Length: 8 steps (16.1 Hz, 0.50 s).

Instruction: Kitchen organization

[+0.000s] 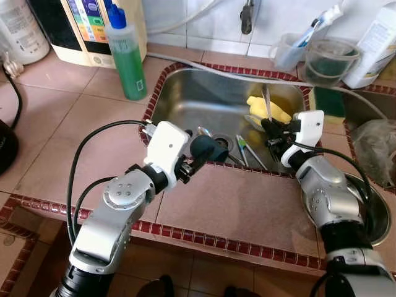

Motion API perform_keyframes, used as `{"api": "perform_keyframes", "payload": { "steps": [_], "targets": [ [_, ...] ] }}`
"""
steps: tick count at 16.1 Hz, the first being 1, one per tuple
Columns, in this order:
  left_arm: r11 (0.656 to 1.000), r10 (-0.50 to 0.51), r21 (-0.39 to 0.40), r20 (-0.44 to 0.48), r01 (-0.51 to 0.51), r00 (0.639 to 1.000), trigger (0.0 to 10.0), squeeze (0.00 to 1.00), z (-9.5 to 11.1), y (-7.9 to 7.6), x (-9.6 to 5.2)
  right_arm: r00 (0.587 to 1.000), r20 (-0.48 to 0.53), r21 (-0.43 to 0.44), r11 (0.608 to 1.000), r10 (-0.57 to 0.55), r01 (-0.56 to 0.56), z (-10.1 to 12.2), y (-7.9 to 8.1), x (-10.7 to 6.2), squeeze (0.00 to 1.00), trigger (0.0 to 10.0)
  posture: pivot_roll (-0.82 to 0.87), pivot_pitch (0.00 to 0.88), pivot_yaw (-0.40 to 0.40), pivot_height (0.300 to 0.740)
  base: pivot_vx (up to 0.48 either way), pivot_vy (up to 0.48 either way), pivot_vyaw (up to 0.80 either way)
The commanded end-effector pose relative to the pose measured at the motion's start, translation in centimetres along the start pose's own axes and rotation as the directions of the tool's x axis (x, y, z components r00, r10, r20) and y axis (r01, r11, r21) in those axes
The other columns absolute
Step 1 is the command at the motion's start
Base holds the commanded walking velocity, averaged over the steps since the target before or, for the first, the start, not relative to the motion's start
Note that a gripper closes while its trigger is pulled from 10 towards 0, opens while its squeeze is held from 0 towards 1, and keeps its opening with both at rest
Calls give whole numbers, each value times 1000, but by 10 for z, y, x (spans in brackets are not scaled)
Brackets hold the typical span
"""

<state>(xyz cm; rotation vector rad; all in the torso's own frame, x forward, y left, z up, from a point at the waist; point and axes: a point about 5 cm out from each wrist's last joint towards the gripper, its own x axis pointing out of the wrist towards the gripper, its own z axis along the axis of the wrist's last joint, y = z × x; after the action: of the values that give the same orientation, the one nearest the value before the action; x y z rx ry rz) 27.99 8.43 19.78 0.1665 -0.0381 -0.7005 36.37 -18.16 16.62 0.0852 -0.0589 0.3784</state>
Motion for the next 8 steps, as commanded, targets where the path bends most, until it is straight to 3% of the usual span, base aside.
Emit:
{"api": "perform_keyframes", "payload": {
  "steps": [1, 7, 8],
  "targets": [
    [1000, -27, -2, 14, 27, 1000, 10000, 0, 4, -7, -1, 1000, -19, 28, 1000, 5, -5, -3, -3, 0, 0, 10000, 10, 247, -5, 740, 0, 0, 0],
    [999, -36, -13, 24, 36, 999, 10000, 0, 8, -12, -1, 999, -9, 87, 995, 53, -52, 3, -3, 9, 0, 10000, 18, 238, -13, 740, 0, 0, 0],
    [999, -35, -13, 24, 36, 999, 10000, 0, 8, -12, -1, 998, -6, 88, 995, 56, -55, 3, -3, 10, 94, 10000, 19, 238, -13, 740, 0, 0, 0]
  ]
}}
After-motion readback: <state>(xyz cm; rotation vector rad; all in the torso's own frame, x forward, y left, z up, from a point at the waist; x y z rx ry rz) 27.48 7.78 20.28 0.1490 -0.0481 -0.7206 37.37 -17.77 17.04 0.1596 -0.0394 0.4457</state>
